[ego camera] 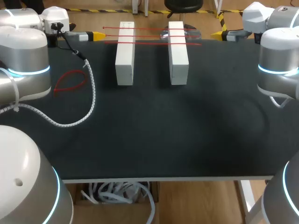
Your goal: Grab the tape and strap the tape.
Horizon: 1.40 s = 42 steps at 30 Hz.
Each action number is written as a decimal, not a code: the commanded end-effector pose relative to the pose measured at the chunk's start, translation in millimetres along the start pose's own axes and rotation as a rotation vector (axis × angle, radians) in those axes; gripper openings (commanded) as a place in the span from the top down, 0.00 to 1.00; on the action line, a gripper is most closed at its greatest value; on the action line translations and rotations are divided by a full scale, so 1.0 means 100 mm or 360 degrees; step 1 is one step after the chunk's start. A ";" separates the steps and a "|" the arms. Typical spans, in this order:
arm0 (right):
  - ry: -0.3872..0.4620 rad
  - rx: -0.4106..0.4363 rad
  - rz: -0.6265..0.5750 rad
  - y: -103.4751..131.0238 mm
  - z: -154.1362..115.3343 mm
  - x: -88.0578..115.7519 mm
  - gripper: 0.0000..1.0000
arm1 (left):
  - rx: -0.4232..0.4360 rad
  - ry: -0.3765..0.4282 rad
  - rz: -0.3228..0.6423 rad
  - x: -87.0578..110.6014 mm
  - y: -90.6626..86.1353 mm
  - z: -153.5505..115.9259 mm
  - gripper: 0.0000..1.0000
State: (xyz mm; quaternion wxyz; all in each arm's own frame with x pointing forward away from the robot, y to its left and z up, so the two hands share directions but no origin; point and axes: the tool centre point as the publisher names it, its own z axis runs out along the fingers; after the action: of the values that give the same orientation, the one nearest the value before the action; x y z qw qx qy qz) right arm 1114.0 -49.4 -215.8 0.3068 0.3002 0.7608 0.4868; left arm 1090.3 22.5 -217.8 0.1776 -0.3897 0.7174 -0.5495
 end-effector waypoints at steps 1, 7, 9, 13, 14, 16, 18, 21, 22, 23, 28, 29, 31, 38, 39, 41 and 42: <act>0.0002 -0.0001 0.0000 0.00 0.00 0.00 0.00 | 0.0001 -0.0002 0.0001 0.00 0.00 0.00 0.00; 0.0002 -0.0001 0.0000 0.00 0.00 0.00 0.00 | 0.0001 -0.0002 0.0001 0.00 0.00 0.00 0.00; 0.0002 -0.0001 0.0000 0.00 0.00 0.00 0.00 | 0.0001 -0.0002 0.0001 0.00 0.00 0.00 0.00; 0.0002 -0.0001 0.0000 0.00 0.00 0.00 0.00 | 0.0001 -0.0002 0.0001 0.00 0.00 0.00 0.00; 0.0002 -0.0001 0.0000 0.00 0.00 0.00 0.00 | 0.0001 -0.0002 0.0001 0.00 0.00 0.00 0.00; 0.0002 -0.0001 0.0000 0.00 0.00 0.00 0.00 | 0.0007 0.0031 0.0072 0.01 0.01 0.01 0.00; 0.0002 -0.0001 0.0000 0.00 0.00 0.00 0.00 | 0.0038 0.0098 0.0233 0.02 0.05 0.02 0.00; 0.0002 -0.0001 0.0000 0.00 0.00 0.00 0.00 | 0.0060 0.0221 0.0461 0.06 0.12 0.03 0.00; 0.0002 -0.0001 0.0000 0.00 0.00 0.00 0.00 | 0.0058 0.0268 0.0504 0.07 0.14 0.04 0.00; 0.0002 -0.0001 0.0000 0.00 0.00 0.00 0.00 | 0.0057 0.0313 0.0517 0.08 0.15 0.05 0.00; 0.0002 -0.0001 0.0000 0.00 0.00 0.00 0.00 | 0.0041 0.0415 0.0548 0.08 0.23 0.11 0.26; 0.0002 -0.0001 0.0000 0.00 0.00 0.00 0.00 | 0.0037 0.0413 0.0548 0.08 0.24 0.13 0.33; 0.0002 -0.0001 0.0000 0.00 0.00 0.00 0.00 | 0.0042 0.0441 0.0567 0.09 0.25 0.14 0.23; 0.0002 -0.0001 0.0000 0.00 0.00 0.00 0.00 | 0.0040 0.0525 0.0635 0.16 0.29 0.20 0.36; 0.0002 -0.0001 0.0000 0.00 0.00 0.00 0.00 | 0.0034 0.0527 0.0633 0.17 0.29 0.22 0.41; 0.0002 -0.0001 0.0000 0.00 0.00 0.00 0.00 | 0.0038 0.0562 0.0661 0.20 0.30 0.25 0.55; 0.0002 -0.0001 0.0000 0.00 0.00 0.00 0.00 | 0.0035 0.0564 0.0660 0.21 0.31 0.27 0.58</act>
State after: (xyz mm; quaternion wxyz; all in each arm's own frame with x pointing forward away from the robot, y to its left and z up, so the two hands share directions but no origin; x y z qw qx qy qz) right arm 1114.0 -49.3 -215.8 0.3067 0.3002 0.7608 0.4868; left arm 1077.3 -6.0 -247.9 0.1711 -0.1357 0.7944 -0.5668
